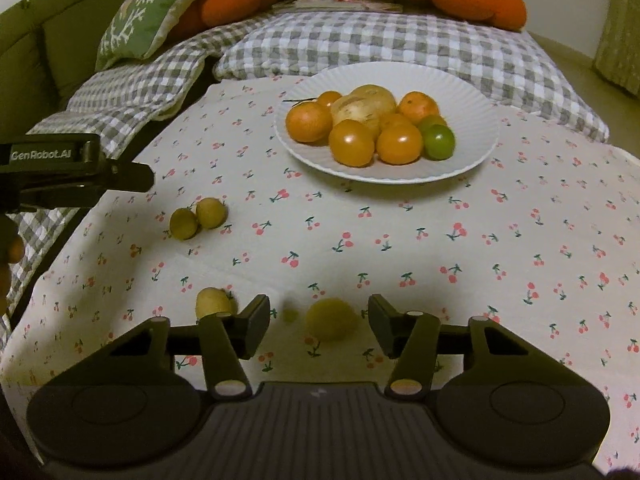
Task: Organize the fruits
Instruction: 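Close the right tool on a yellowish fruit while the left tool grasps another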
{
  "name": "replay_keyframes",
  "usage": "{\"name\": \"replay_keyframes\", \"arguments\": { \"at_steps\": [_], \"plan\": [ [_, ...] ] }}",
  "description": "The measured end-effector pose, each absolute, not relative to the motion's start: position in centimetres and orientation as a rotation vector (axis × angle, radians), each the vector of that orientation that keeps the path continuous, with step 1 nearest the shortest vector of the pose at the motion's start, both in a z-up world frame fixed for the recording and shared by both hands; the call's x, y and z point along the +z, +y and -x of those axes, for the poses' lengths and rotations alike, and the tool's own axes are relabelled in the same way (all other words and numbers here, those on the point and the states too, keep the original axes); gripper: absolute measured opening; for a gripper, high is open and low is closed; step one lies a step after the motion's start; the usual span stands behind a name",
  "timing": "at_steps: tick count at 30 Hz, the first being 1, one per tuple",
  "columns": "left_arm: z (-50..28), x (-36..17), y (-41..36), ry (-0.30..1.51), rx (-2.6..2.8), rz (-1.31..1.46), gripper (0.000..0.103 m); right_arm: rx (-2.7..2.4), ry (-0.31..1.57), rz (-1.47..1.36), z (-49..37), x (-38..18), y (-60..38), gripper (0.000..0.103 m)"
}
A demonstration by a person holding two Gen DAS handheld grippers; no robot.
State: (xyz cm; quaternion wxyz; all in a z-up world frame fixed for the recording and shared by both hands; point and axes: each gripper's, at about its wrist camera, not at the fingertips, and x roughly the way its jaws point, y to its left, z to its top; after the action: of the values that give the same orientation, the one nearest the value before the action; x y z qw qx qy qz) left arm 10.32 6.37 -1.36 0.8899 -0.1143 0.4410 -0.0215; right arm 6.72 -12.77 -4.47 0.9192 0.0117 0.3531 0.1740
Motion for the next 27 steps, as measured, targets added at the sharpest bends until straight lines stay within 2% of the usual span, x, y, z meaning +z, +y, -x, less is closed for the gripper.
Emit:
{"name": "replay_keyframes", "arguments": {
  "at_steps": [4, 6, 7, 20, 21, 23, 24, 25, 27],
  "plan": [
    [-10.3, -2.0, 5.4, 0.939, -0.084, 0.215, 0.081, 0.347, 0.726, 0.020, -7.0, -5.0, -12.2, 0.043],
    [-10.3, -2.3, 5.0, 0.949, -0.093, 0.210, 0.077, 0.340, 0.735, 0.020, -7.3, -5.5, -12.4, 0.034],
    [-10.2, -2.3, 4.9, 0.953, -0.106, 0.209, 0.075, 0.336, 0.736, 0.020, -7.4, -5.7, -12.4, 0.025],
    [-8.0, -3.9, -0.6, 1.004, -0.333, 0.064, 0.056, 0.293, 0.660, -0.020, -7.1, -3.3, -14.7, 0.025],
    [-7.8, -4.2, -1.1, 1.008, -0.335, 0.040, 0.051, 0.287, 0.655, -0.020, -7.1, -3.3, -14.8, 0.025],
    [-7.7, -5.2, -1.9, 1.022, -0.335, -0.003, 0.034, 0.292, 0.644, -0.011, -6.9, -3.4, -14.8, 0.025],
    [-7.7, -5.5, -2.1, 1.030, -0.328, -0.013, 0.020, 0.300, 0.637, -0.005, -6.8, -3.4, -14.7, 0.025],
    [-7.7, -5.9, -2.2, 1.034, -0.321, -0.014, 0.015, 0.308, 0.628, 0.005, -6.6, -3.3, -14.5, 0.025],
    [-7.9, -5.7, -1.8, 1.022, -0.319, 0.009, 0.014, 0.320, 0.606, 0.022, -6.3, -3.0, -14.1, 0.025]
  ]
}}
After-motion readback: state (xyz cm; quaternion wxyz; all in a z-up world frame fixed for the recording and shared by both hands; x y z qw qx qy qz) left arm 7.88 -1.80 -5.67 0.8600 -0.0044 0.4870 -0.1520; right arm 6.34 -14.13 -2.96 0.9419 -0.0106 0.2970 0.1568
